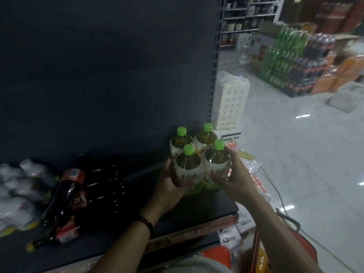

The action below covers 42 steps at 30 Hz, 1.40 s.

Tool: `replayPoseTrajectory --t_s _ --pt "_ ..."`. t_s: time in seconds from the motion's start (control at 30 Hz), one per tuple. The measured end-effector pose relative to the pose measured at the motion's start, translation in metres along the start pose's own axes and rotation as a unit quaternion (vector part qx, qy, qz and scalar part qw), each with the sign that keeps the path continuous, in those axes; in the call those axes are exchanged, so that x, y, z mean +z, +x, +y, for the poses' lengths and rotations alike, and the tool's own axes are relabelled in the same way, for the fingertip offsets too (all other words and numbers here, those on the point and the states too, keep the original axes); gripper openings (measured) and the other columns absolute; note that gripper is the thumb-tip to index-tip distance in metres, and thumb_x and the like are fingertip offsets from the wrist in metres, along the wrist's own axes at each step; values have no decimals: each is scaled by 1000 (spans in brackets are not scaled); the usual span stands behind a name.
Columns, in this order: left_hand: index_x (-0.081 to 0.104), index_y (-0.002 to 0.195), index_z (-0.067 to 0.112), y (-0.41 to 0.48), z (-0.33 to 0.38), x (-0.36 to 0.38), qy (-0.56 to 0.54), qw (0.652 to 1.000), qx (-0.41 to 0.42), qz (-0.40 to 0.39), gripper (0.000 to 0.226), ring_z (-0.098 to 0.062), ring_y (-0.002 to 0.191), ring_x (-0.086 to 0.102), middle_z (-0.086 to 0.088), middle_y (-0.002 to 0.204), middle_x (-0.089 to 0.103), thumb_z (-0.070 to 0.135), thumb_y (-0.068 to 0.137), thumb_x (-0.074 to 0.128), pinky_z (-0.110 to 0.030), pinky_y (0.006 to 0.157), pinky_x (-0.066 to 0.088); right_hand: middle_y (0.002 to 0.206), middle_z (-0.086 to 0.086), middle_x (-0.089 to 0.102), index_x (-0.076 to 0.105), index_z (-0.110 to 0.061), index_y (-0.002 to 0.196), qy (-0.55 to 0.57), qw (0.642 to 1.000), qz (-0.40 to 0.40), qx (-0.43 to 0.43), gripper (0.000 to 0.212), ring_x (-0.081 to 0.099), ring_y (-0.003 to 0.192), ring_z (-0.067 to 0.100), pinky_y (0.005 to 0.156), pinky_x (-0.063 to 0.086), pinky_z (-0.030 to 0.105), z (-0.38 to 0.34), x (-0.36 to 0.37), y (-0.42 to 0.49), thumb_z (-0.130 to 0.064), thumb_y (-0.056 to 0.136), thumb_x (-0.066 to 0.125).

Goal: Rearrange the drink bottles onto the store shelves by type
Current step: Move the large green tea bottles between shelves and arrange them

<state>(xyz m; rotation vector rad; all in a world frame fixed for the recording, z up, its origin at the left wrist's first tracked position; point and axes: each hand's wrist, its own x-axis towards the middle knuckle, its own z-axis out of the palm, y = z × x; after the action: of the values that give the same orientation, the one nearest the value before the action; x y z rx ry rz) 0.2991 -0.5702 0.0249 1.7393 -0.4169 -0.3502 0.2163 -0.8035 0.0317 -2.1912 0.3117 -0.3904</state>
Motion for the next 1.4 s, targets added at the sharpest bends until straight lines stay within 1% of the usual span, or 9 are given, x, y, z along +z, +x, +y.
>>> replayPoseTrajectory --t_s 0.07,0.2,0.3,0.53,0.9,1.03,1.13,1.23,1.4 --pt "7 166 33 10 12 -16 18 1000 -3 3 142 -11 154 30 2 172 26 55 60 98 -40 117 42 158 -2 50 22 -34 165 -8 1000 2 4 118 52 142 22 110 54 54 2 4 0 -48 72 94" --pt "-16 159 55 57 47 -44 135 987 10 -86 160 -13 159 -3 5 176 -15 48 51 102 -47 127 18 159 -1 46 9 -31 167 -1 1000 3 14 137 51 143 24 105 57 54 4 16 1 -57 64 95" --pt "-19 156 59 80 64 -49 224 959 -13 -172 162 -23 163 9 6 176 -15 60 46 99 -61 128 22 164 3 41 4 -28 168 -2 1000 8 4 142 46 148 26 110 53 55 8 20 3 -59 63 95" --pt "-22 160 43 80 59 -42 268 942 -7 -203 157 -19 151 33 11 169 -3 41 62 101 -55 123 36 162 14 43 -4 -21 167 -63 998 19 -24 142 54 140 34 105 56 56 17 27 7 -52 69 94" --pt "-18 161 45 75 58 -39 241 953 -11 -185 159 -15 149 31 7 172 -4 51 56 101 -59 122 38 165 13 36 3 -20 166 -45 998 33 -16 135 46 147 33 112 51 58 14 29 4 -48 72 96" --pt "-22 155 58 52 60 -37 202 970 -22 -131 162 -21 162 9 11 174 -20 70 46 97 -62 126 29 164 15 34 6 -23 166 -12 998 66 10 129 40 149 33 116 46 55 6 27 -14 -46 75 95" --pt "-4 162 53 7 63 -32 113 993 -11 -29 139 -15 159 18 14 175 -6 77 59 86 -50 124 32 163 14 32 12 -23 166 -6 993 87 77 120 36 150 32 118 42 50 -1 32 -36 -47 80 92" --pt "41 152 39 -54 53 -36 139 986 32 85 82 2 143 39 18 159 36 61 82 77 -35 113 45 157 12 37 25 -20 160 -22 984 120 129 101 40 147 32 115 46 52 -12 48 -63 -46 85 87" --pt "72 105 40 -157 24 -74 206 977 -39 50 14 4 100 69 25 104 72 30 95 76 -27 85 60 112 2 60 57 -25 115 -97 988 95 71 29 55 108 22 84 51 37 -38 84 -103 -33 90 69"
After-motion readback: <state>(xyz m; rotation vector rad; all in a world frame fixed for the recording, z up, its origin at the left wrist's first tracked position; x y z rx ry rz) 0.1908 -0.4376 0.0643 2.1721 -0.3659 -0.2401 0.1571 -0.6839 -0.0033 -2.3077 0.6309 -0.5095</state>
